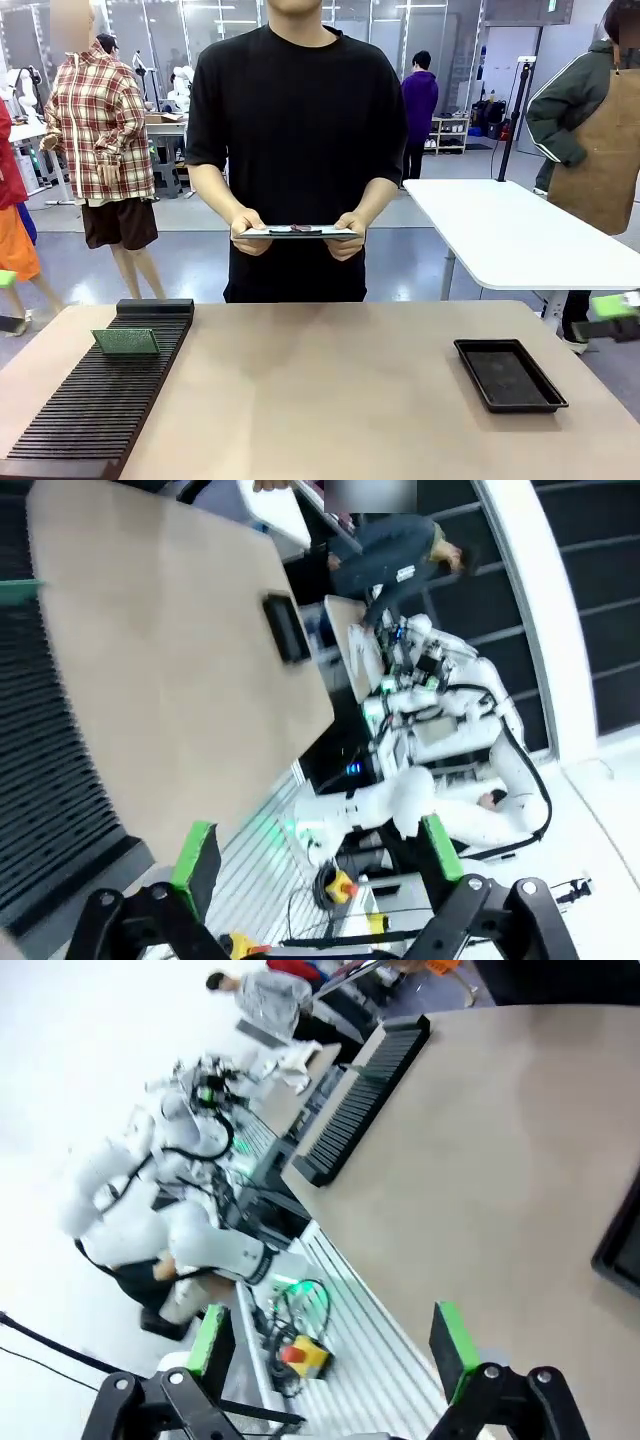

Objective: Inspect the PCB.
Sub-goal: Pick up the Blank PCB and present it to the human.

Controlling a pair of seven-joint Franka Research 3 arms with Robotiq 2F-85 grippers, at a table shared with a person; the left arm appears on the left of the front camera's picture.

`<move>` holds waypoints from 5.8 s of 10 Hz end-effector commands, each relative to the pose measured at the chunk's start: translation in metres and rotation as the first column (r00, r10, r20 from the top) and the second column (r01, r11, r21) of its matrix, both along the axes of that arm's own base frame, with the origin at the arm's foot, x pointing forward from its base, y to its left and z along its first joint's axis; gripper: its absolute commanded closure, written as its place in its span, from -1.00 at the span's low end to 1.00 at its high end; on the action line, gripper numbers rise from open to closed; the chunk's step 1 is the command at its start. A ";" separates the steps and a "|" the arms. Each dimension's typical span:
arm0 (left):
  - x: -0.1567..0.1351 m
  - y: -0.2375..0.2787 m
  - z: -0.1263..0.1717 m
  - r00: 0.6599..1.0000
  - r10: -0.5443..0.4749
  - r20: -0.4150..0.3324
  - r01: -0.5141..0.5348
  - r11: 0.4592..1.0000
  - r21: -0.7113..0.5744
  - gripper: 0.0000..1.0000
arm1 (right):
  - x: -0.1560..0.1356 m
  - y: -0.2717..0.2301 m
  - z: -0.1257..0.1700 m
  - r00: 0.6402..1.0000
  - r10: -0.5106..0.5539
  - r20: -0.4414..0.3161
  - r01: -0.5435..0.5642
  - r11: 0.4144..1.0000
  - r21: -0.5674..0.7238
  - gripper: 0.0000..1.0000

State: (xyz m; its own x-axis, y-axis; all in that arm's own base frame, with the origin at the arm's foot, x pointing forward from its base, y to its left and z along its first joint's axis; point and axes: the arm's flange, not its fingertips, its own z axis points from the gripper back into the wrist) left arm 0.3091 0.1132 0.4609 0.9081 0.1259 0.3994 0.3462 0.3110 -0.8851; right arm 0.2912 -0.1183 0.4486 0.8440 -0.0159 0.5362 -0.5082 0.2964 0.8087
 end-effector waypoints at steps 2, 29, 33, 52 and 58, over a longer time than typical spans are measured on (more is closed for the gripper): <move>-0.037 0.049 0.013 0.983 0.167 0.082 -0.159 0.982 -0.100 -1.00 | -0.022 -0.018 0.020 0.992 -0.090 -0.083 0.096 0.993 0.066 -1.00; 0.101 -0.155 0.121 0.784 -0.614 0.092 -0.104 0.016 0.994 -1.00 | -0.063 -0.056 0.065 0.975 -0.206 -0.079 0.207 0.978 0.007 -1.00; 0.102 -0.167 0.123 0.780 -0.622 0.062 -0.075 0.005 0.997 -1.00 | -0.063 -0.056 0.065 0.975 -0.206 -0.079 0.207 0.978 0.007 -1.00; 0.206 -0.136 -0.071 0.363 -0.926 -0.105 -0.079 -0.143 0.986 -1.00 | -0.063 -0.056 0.065 0.975 -0.206 -0.079 0.207 0.978 0.007 -1.00; 0.211 -0.134 -0.103 0.414 -0.905 -0.099 -0.086 -0.148 0.985 0.56 | -0.063 -0.056 0.065 0.975 -0.206 -0.079 0.207 0.978 0.007 -1.00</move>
State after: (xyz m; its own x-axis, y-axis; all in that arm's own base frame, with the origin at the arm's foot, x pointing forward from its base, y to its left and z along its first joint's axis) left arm 0.5168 -0.0196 0.3620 -0.0124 -0.9995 -0.0282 0.9254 -0.0222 0.3784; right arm 0.2286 -0.1731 0.5131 0.8625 -0.1992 0.4652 -0.3699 0.3791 0.8482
